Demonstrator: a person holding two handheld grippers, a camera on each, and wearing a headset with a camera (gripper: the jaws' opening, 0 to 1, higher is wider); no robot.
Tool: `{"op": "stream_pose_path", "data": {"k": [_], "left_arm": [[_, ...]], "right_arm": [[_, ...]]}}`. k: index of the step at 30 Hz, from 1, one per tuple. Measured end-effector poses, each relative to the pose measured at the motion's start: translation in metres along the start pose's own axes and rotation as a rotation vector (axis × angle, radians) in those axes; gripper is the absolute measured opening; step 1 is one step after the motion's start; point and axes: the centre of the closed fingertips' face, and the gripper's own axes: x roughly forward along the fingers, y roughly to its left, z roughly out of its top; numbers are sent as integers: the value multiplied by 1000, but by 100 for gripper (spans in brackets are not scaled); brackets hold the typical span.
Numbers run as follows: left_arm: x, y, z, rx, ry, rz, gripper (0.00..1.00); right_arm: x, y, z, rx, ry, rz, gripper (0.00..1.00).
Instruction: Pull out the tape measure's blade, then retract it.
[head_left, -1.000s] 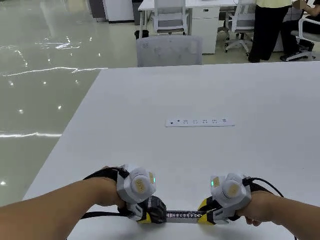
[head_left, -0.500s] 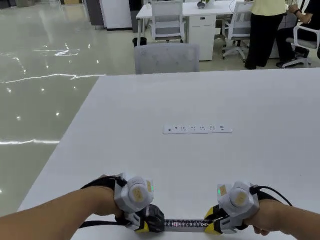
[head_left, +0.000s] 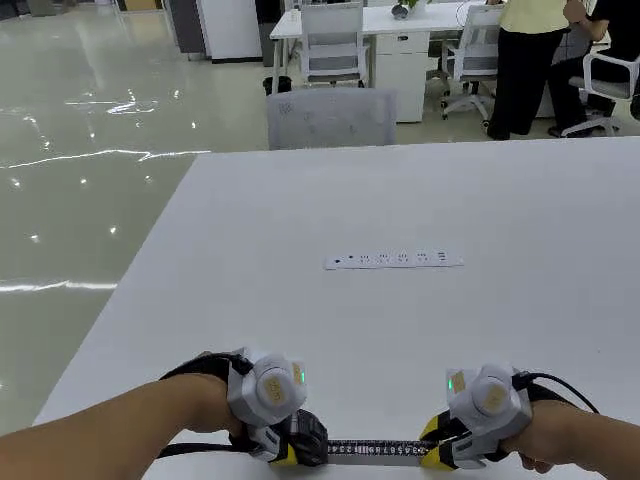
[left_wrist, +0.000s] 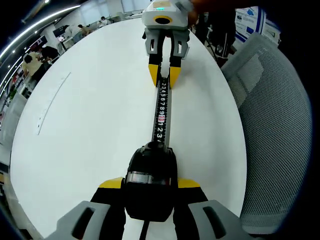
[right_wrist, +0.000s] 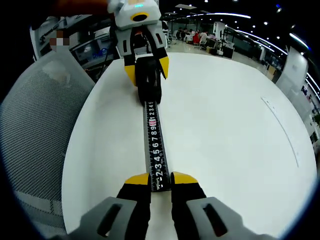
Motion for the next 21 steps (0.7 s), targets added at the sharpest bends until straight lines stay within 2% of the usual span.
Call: {"op": "stream_pose_path", "data": {"k": [21], "left_arm": [[-1, 0, 0, -2, -2, 1, 33]], "right_arm": [[-17, -3, -20, 15, 15, -15, 12]]}}
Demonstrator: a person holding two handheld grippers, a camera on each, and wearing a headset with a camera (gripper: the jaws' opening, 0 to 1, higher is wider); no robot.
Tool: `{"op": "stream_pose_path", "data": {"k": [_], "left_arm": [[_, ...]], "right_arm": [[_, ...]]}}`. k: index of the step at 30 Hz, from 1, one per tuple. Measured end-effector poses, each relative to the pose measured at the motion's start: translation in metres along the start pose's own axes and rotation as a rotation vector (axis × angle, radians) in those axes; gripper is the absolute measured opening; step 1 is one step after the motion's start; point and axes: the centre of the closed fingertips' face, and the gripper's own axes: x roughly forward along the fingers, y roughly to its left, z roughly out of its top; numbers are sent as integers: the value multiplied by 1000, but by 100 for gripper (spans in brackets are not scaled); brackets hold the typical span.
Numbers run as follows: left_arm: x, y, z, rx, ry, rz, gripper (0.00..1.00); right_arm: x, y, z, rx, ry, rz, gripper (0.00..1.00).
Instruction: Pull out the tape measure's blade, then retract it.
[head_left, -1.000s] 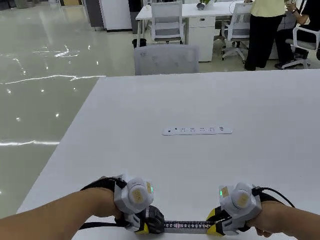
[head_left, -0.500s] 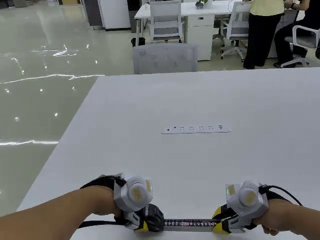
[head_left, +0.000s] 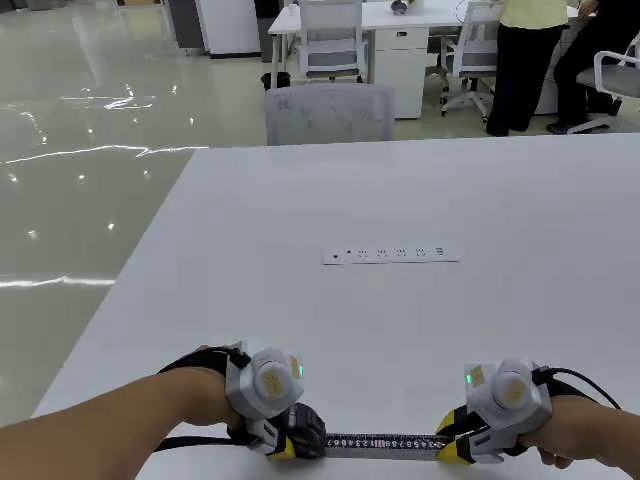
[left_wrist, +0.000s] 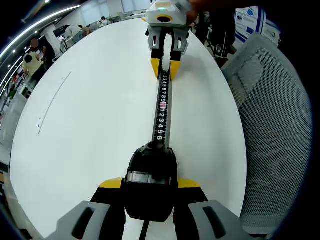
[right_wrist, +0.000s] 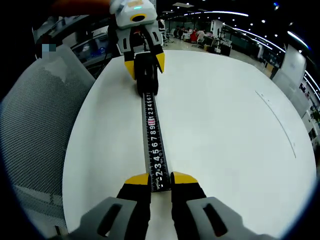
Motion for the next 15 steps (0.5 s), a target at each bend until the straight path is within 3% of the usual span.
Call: {"op": "stream_pose_path", "data": {"k": [15], "left_arm": [[0, 0, 0, 0, -2, -2, 33]], "right_arm": [[-11, -2, -14, 7, 11, -10, 12]]}}
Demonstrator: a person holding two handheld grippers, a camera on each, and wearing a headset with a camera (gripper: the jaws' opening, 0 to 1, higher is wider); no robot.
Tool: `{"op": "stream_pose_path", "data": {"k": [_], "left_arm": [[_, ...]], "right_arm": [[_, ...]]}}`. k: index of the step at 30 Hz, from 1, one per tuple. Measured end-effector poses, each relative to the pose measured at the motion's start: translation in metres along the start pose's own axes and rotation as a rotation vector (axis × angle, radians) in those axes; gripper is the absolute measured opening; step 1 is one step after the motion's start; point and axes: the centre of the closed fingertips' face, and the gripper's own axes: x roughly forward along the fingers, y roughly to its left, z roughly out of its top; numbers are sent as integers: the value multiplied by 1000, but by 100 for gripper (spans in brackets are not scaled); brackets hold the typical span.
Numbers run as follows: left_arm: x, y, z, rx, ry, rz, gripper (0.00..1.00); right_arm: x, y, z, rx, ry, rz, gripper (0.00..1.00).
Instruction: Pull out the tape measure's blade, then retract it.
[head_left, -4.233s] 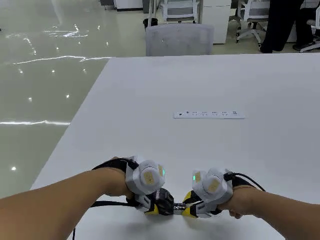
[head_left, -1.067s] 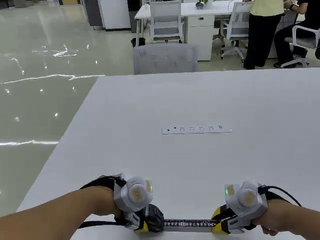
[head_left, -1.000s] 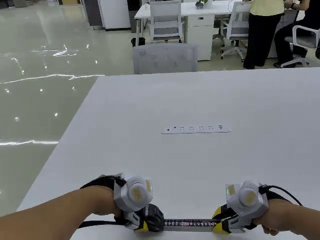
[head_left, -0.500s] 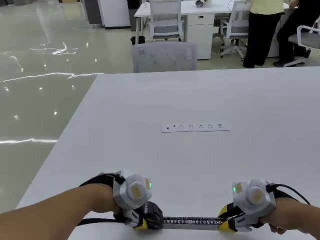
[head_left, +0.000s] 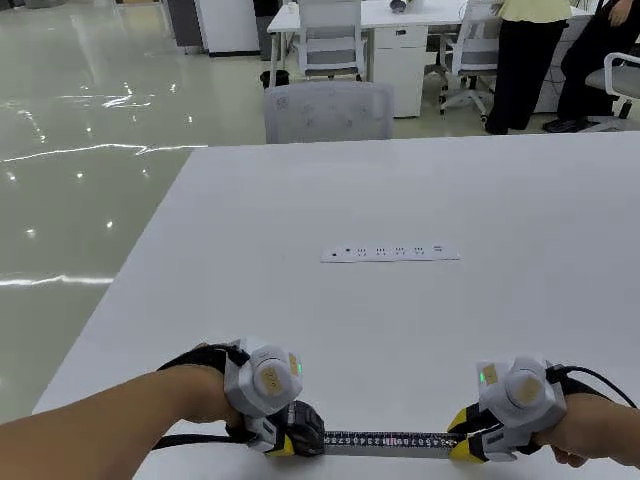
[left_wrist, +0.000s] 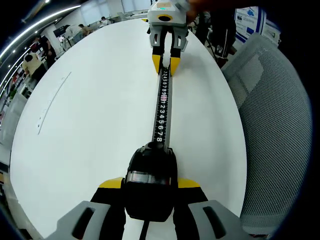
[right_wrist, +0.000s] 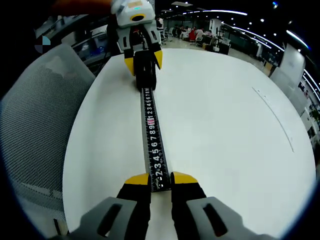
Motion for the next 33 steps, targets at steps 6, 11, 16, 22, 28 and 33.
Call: {"op": "stream_pose_path", "data": {"k": [6, 11, 16, 22, 28, 33], "left_arm": [[0, 0, 0, 0, -1, 1, 33], [0, 0, 0, 0, -1, 1, 33], [1, 0, 0, 0, -2, 1, 33], [1, -1, 0, -1, -1, 2, 33], [1, -1, 0, -1, -2, 3, 33], [1, -1, 0, -2, -1, 5, 33]], "right_arm": [[-2, 1, -3, 2, 2, -2, 12], [-4, 0, -7, 7, 2, -5, 12], [-6, -1, -11, 10, 2, -7, 12], [-9, -2, -16, 12, 5, -11, 12], [-12, -2, -20, 12, 9, -15, 12], [-16, -4, -25, 10, 14, -19, 12]]}}
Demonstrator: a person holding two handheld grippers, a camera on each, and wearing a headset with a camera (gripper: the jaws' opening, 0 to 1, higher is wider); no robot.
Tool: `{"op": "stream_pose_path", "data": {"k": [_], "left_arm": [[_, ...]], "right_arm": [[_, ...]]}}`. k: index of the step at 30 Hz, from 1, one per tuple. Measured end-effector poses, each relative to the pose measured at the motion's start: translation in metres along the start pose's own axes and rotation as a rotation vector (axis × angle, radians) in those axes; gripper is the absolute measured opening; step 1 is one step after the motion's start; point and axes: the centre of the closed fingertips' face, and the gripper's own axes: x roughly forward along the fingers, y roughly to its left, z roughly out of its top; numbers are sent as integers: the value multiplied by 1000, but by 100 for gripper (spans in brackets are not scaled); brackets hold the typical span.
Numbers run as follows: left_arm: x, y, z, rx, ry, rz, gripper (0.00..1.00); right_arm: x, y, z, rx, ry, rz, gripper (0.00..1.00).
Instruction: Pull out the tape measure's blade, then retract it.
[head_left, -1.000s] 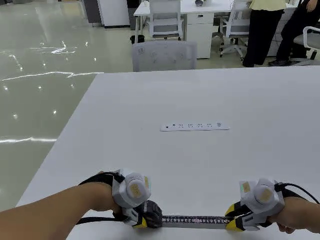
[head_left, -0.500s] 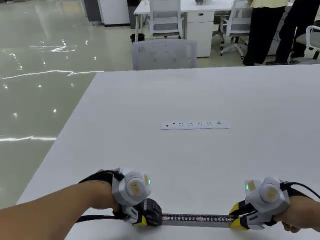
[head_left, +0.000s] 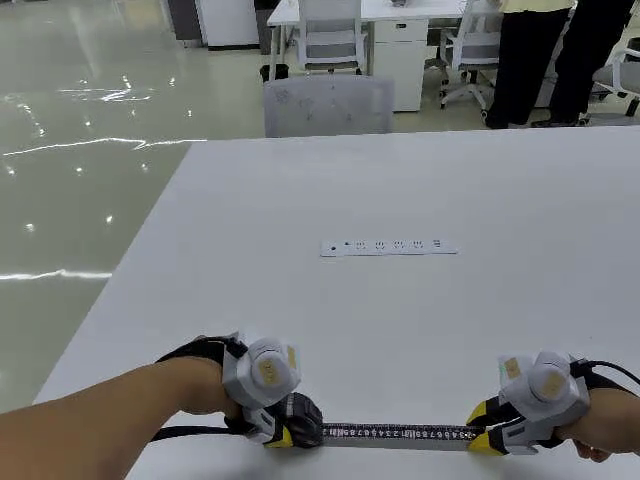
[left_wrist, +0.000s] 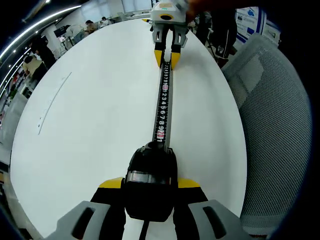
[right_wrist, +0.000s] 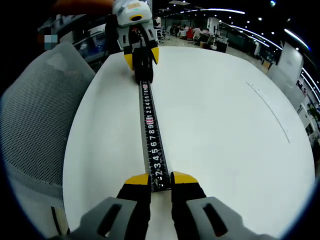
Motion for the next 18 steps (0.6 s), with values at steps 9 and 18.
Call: {"op": "stream_pose_path", "data": {"k": [9, 18], "left_arm": [[0, 0, 0, -1, 2, 4, 33], [-1, 1, -1, -4, 4, 6, 33]], "right_arm": [[-5, -2, -6, -1, 8, -6, 12], [-12, -4, -14, 0, 19, -11, 12]]}}
